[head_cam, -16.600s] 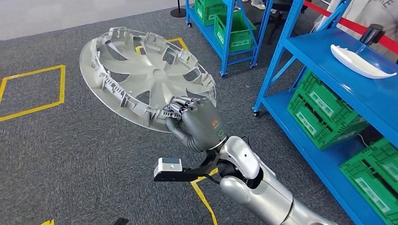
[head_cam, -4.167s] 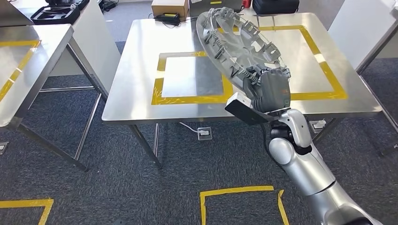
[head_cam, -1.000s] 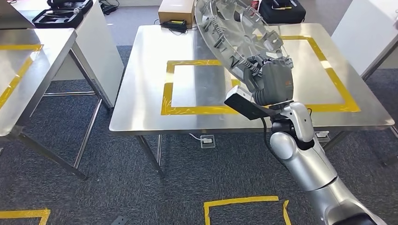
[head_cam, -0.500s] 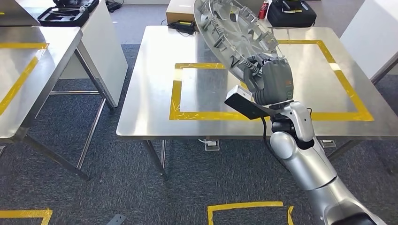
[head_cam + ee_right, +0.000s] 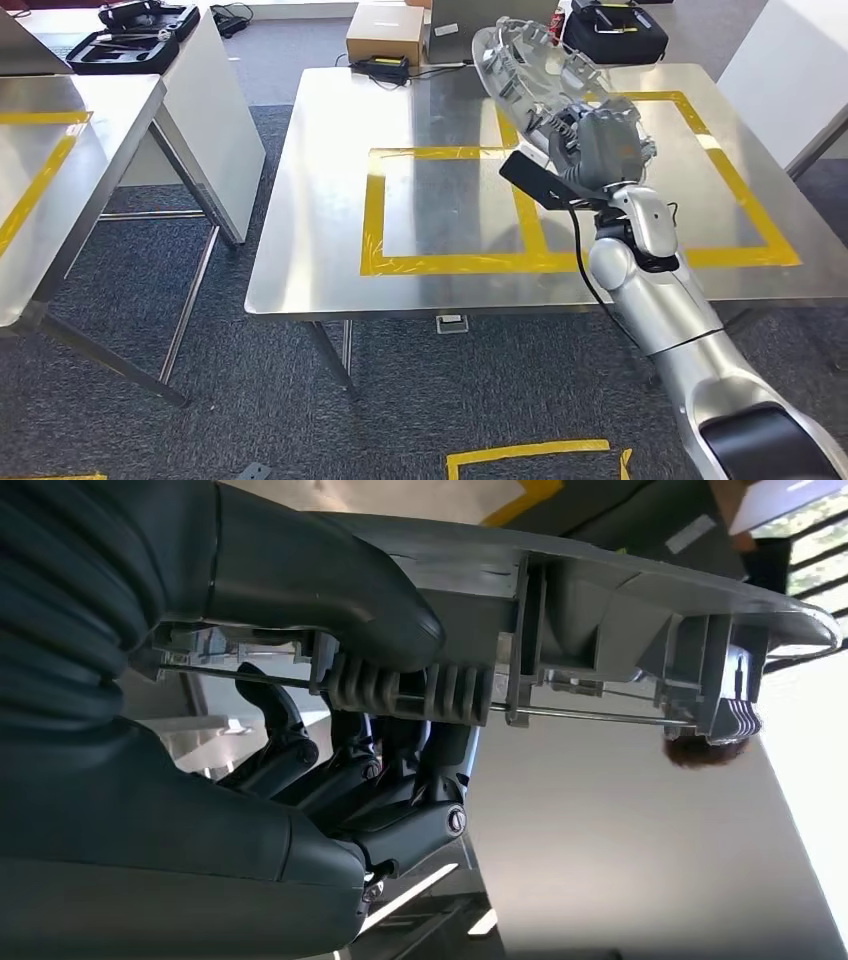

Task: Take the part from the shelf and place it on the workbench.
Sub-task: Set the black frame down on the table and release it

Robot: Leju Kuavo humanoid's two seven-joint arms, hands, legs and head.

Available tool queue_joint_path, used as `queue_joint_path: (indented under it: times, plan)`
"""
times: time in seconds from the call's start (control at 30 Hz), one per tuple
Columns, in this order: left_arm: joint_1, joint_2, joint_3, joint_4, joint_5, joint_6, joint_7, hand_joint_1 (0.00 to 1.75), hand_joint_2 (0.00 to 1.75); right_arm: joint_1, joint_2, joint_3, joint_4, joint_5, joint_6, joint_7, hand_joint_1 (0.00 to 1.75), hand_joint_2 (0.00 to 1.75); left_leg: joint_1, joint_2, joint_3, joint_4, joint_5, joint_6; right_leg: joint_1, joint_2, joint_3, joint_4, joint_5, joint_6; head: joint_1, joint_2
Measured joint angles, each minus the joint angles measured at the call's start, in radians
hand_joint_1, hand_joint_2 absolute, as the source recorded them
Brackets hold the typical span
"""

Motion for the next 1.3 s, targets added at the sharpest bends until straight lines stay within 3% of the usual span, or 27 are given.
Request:
queue_joint_path:
  times: [0.07,0.13,0.23,0.27,0.3,0.33,0.4,0.47,0.6,0.83,1.03,1.3]
  plan:
    - [0.002,0.000,0.004,0.000,-0.002,0.000,0.001,0.00,1.75,-0.028,-0.010,-0.010,0.069,0.004,-0.003,-0.011,1.75,1.75,-0.002,-0.001,0.001,-0.004,-0.006,0.022,-0.002,-0.001,0.002,-0.005,-0.004,0.014,-0.001,0.000]
    - [0.002,0.000,0.006,0.000,-0.003,0.000,0.002,0.00,1.75,-0.046,-0.013,-0.014,0.115,0.008,-0.004,-0.010,1.75,1.75,-0.001,-0.001,0.009,-0.008,-0.012,0.039,-0.003,-0.002,-0.016,0.032,-0.023,0.020,0.000,0.000]
    - [-0.001,0.001,0.010,0.000,-0.005,0.000,0.005,0.00,1.75,-0.067,-0.023,-0.017,0.186,0.024,0.009,0.027,1.75,1.75,-0.004,0.000,0.022,-0.009,-0.024,0.057,0.003,-0.002,-0.126,0.220,-0.085,0.019,0.002,0.000]
    - [-0.001,0.000,0.012,0.000,-0.006,-0.002,0.006,0.00,1.75,-0.079,-0.032,-0.018,0.222,0.031,0.022,0.048,1.75,1.75,-0.006,-0.002,0.028,-0.009,-0.028,0.060,0.004,-0.002,-0.162,0.270,-0.091,0.018,0.002,0.000]
    - [-0.001,-0.001,0.013,0.000,-0.008,-0.005,0.007,0.00,1.75,-0.093,-0.045,-0.020,0.267,0.037,0.041,0.072,1.75,1.75,-0.008,-0.007,0.034,-0.008,-0.034,0.063,0.006,-0.002,-0.182,0.286,-0.076,0.016,0.002,0.000]
    - [0.000,-0.002,0.014,0.000,-0.009,-0.008,0.006,0.00,1.75,-0.109,-0.063,-0.023,0.313,0.041,0.061,0.099,1.75,1.75,-0.010,-0.013,0.040,-0.007,-0.039,0.064,0.007,-0.002,-0.184,0.263,-0.043,0.012,0.002,0.000]
    - [0.004,-0.004,0.015,0.000,-0.011,-0.016,0.005,0.00,1.75,-0.138,-0.100,-0.029,0.397,0.047,0.093,0.150,1.75,1.75,-0.013,-0.026,0.053,-0.005,-0.050,0.063,0.013,-0.004,-0.147,0.139,0.046,-0.001,0.005,0.000]
    - [0.008,-0.004,0.019,0.000,-0.010,-0.019,0.001,0.00,1.75,-0.167,-0.129,-0.037,0.463,0.052,0.105,0.196,1.75,1.75,-0.018,-0.031,0.056,-0.002,-0.059,0.056,0.022,-0.008,-0.108,0.037,0.088,-0.014,0.006,0.000]
    - [0.017,0.001,0.026,0.001,-0.004,-0.019,-0.012,0.00,1.75,-0.202,-0.161,-0.051,0.550,0.087,0.113,0.296,1.75,1.75,-0.027,-0.022,0.058,-0.004,-0.066,0.055,0.020,0.000,-0.096,0.002,0.083,-0.009,0.006,0.000]
    - [0.017,0.008,0.041,0.001,-0.010,-0.019,-0.019,0.00,1.75,-0.208,-0.215,-0.049,0.627,0.212,0.116,0.503,1.75,1.75,-0.027,-0.013,0.069,-0.019,-0.067,0.050,0.020,0.007,-0.096,0.002,0.079,-0.016,0.006,0.000]
    - [0.015,0.009,0.046,0.001,-0.018,-0.021,-0.019,0.00,1.75,-0.206,-0.260,-0.050,0.650,0.209,0.111,0.496,1.75,1.75,-0.027,-0.009,0.074,-0.023,-0.067,0.044,0.018,0.012,-0.093,0.002,0.079,-0.018,0.006,0.000]
    - [0.013,0.008,0.047,0.001,-0.029,-0.023,-0.016,0.00,1.75,-0.202,-0.260,-0.066,0.654,0.203,0.091,0.411,1.75,1.75,-0.028,-0.008,0.076,-0.023,-0.067,0.043,0.018,0.012,-0.090,0.002,0.079,-0.018,0.007,0.000]
